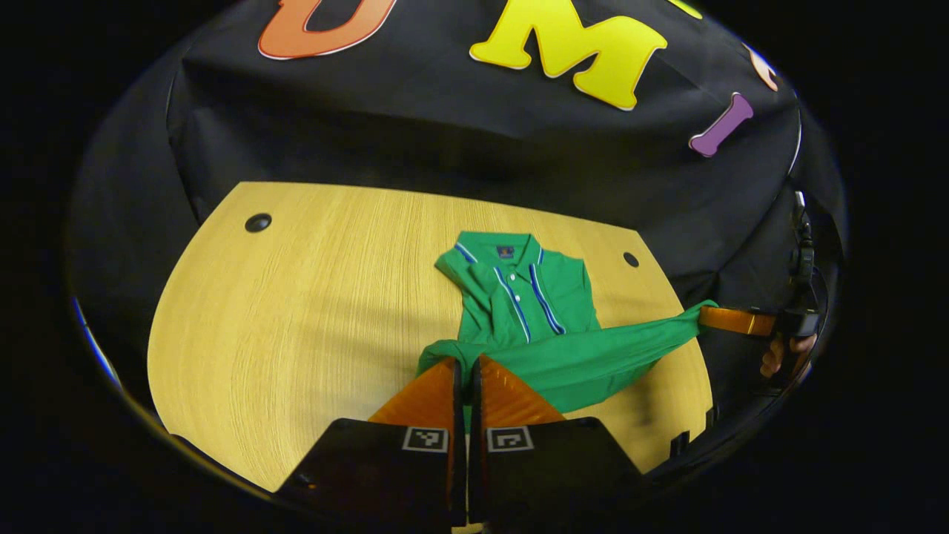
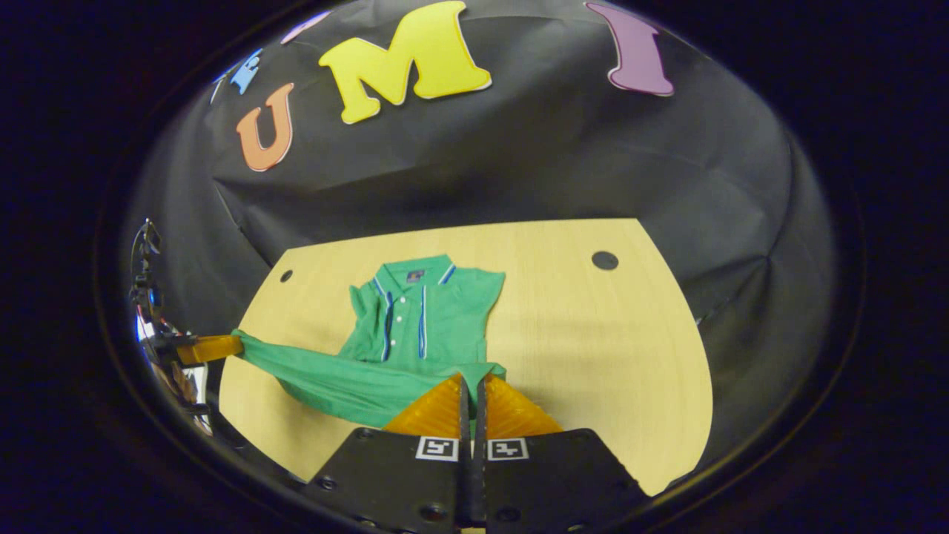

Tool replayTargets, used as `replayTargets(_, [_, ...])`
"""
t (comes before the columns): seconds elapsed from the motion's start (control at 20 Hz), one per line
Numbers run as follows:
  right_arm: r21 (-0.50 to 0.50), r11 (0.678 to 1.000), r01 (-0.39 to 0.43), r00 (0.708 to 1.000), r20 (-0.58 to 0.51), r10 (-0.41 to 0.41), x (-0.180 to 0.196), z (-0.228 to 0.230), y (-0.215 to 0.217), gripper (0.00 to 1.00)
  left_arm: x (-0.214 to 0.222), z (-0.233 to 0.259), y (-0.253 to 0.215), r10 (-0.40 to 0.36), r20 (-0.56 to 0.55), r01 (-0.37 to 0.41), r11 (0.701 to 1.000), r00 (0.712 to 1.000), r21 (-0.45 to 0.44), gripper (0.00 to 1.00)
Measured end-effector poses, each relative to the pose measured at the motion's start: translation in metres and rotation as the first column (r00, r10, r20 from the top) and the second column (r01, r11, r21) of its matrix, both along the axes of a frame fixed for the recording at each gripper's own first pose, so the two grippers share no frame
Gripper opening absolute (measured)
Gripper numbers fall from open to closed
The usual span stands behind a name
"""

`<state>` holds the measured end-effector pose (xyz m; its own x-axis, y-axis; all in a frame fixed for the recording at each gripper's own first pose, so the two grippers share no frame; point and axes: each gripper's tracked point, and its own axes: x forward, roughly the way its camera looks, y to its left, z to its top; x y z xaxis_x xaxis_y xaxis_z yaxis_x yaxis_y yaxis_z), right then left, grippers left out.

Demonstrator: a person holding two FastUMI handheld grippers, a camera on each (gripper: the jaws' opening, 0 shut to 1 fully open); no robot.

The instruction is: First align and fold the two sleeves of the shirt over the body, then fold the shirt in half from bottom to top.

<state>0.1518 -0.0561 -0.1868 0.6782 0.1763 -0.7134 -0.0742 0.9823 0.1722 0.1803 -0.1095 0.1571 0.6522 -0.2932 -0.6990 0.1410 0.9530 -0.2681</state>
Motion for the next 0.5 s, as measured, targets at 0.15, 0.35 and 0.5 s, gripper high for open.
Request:
replayTargets(0.15, [-0.003, 1.000, 0.006, 0.999, 0.053, -0.006, 0.052, 0.016, 0.006, 0.00, 0.049, 0.011, -0.002, 0.021, 0.038, -0.020, 1.000, 0.999, -0.022, 0.06])
replayTargets(0.35, [-0.017, 1.000, -0.001, 0.996, 0.085, 0.003, 0.118, 0.024, 0.007, 0.00, 0.112, 0.013, -0.005, 0.040, 0.093, -0.034, 0.998, 0.995, -0.057, 0.06])
replayTargets(0.5, [-0.004, 1.000, 0.006, 0.996, 0.088, -0.005, 0.160, 0.020, 0.005, 0.00, 0.151, 0.003, -0.001, 0.056, 0.113, -0.051, 0.998, 0.992, -0.044, 0.06])
